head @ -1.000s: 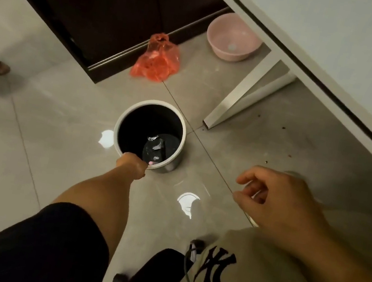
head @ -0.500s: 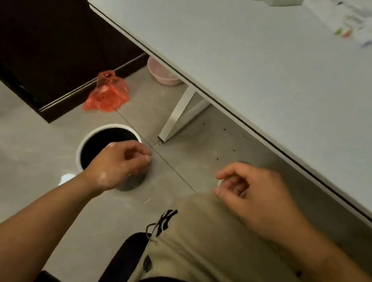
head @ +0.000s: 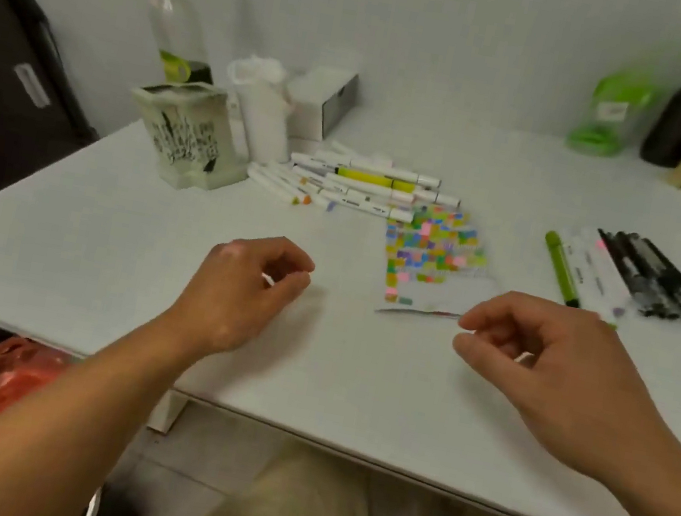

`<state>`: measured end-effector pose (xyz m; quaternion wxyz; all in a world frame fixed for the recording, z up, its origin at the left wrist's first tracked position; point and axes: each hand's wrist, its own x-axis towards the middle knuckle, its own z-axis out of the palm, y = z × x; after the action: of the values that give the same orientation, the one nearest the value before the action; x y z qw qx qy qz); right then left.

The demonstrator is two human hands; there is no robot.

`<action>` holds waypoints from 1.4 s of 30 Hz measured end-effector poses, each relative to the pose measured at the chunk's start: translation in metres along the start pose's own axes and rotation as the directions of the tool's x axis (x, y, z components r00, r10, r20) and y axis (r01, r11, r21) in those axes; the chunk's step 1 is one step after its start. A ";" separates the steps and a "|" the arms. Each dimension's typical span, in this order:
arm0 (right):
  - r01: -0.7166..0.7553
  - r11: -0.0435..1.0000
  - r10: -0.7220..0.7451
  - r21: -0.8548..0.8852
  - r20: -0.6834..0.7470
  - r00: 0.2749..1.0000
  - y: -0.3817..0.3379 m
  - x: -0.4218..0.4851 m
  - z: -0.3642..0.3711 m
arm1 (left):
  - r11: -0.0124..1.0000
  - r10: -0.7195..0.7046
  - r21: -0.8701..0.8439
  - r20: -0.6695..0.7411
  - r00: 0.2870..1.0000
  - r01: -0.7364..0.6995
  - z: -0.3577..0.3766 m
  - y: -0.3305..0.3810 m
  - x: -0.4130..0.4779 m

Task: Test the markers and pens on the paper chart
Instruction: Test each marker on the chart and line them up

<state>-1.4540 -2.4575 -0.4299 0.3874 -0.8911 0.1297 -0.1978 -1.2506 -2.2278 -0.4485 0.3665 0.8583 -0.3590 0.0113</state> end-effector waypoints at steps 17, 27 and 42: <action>-0.057 0.998 0.057 0.002 -0.084 0.995 0.091 0.102 0.000 | 0.851 0.040 0.525 -0.012 0.999 -0.028 0.035 -0.053 0.164; -0.039 0.998 0.043 0.054 -0.056 0.998 0.091 0.097 -0.002 | 0.843 0.220 0.496 0.038 0.975 -0.210 0.047 -0.013 0.131; -0.035 0.997 0.045 0.074 -0.134 0.990 0.084 0.092 -0.008 | 0.800 -0.011 -0.574 0.279 0.960 0.176 0.056 0.056 0.128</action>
<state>-1.3821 -2.5540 -0.4646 0.4134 -0.8582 0.1663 -0.2548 -1.2040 -2.3675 -0.4184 0.5659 0.7111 -0.3462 -0.2329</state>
